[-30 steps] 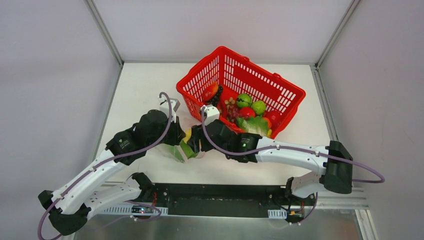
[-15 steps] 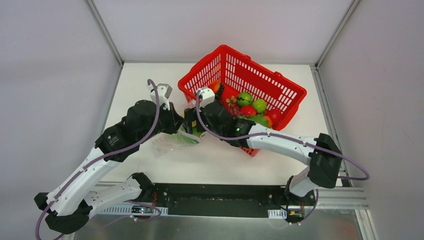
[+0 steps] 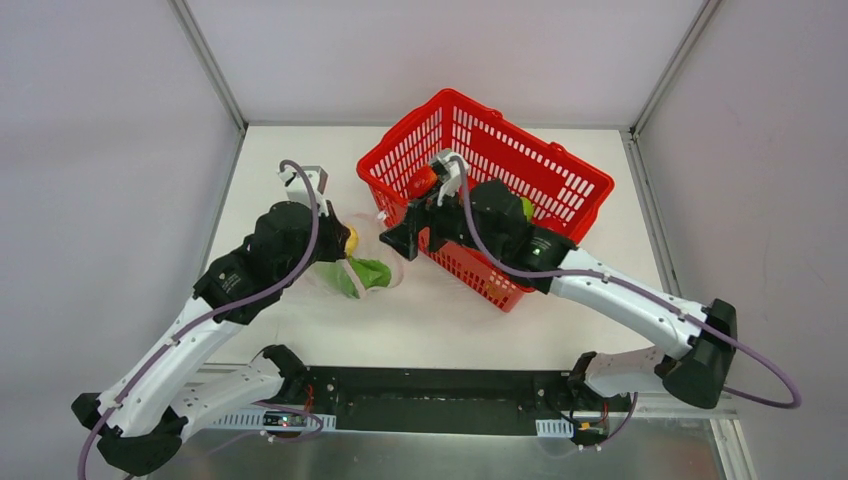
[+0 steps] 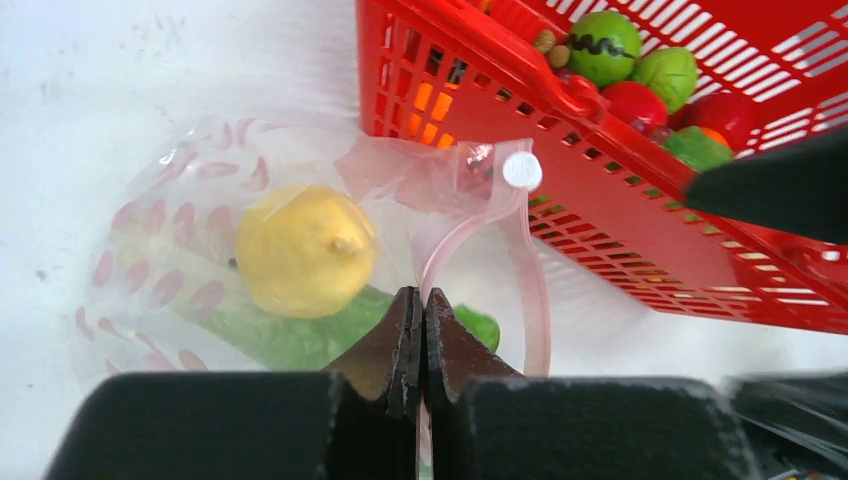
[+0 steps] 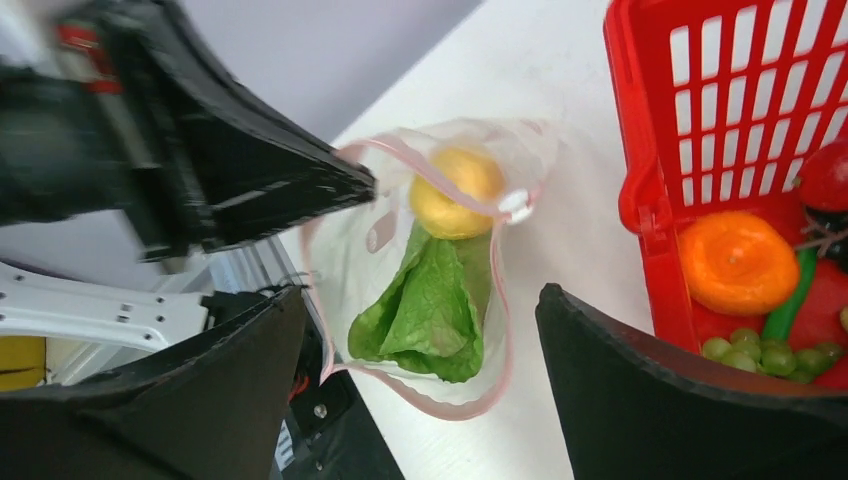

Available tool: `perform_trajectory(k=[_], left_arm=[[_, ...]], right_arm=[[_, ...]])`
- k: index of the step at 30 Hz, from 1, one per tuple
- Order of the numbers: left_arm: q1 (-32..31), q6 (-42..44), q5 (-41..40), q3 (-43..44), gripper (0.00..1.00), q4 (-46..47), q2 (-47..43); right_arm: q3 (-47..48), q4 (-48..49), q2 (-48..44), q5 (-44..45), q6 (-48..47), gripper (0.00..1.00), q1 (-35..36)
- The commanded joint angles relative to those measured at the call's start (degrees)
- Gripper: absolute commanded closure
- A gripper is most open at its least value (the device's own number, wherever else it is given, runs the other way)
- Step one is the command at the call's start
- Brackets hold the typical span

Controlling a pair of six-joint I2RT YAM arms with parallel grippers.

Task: Place the food in the zip-top bag and seal the zipper
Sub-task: Place the fake fruit in the zipper food storage bag, then pick up the fake fruit from the bin.

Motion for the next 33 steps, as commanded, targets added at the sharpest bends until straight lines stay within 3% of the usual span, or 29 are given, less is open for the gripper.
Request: perform_trajectory(k=[1, 4, 10, 13, 17, 27, 33], left_arm=[[2.49, 3.02, -2.24, 1.26, 1.0, -0.92, 2.89], [3.26, 3.04, 3.36, 0.81, 1.0, 0.1, 4.42], [5.06, 5.23, 4.99, -2.04, 1.0, 3.96, 1.39], [7.05, 4.41, 6.9, 3.56, 1.0, -4.47, 6.4], [7.09, 1.76, 11.23, -4.54, 1.0, 6.19, 2.41], [7.09, 2.16, 15.59, -3.12, 1.0, 6.63, 6.5], [7.09, 2.51, 15.71, -3.61, 1.0, 7.22, 6.46]], right_arm=[[0.97, 1.13, -3.96, 1.83, -1.15, 0.14, -0.84], [2.6, -0.21, -2.91, 12.1, -0.34, 0.15, -3.81], [7.17, -8.16, 3.58, 16.93, 2.68, 0.13, -12.23], [9.6, -11.09, 8.59, 15.74, 2.62, 0.12, -15.65], [13.07, -13.05, 15.31, 15.34, 4.78, 0.12, -19.45], [27.61, -11.52, 35.5, 9.64, 3.93, 0.03, -23.27], [33.62, -11.51, 43.87, 12.28, 4.78, 0.02, -24.33]])
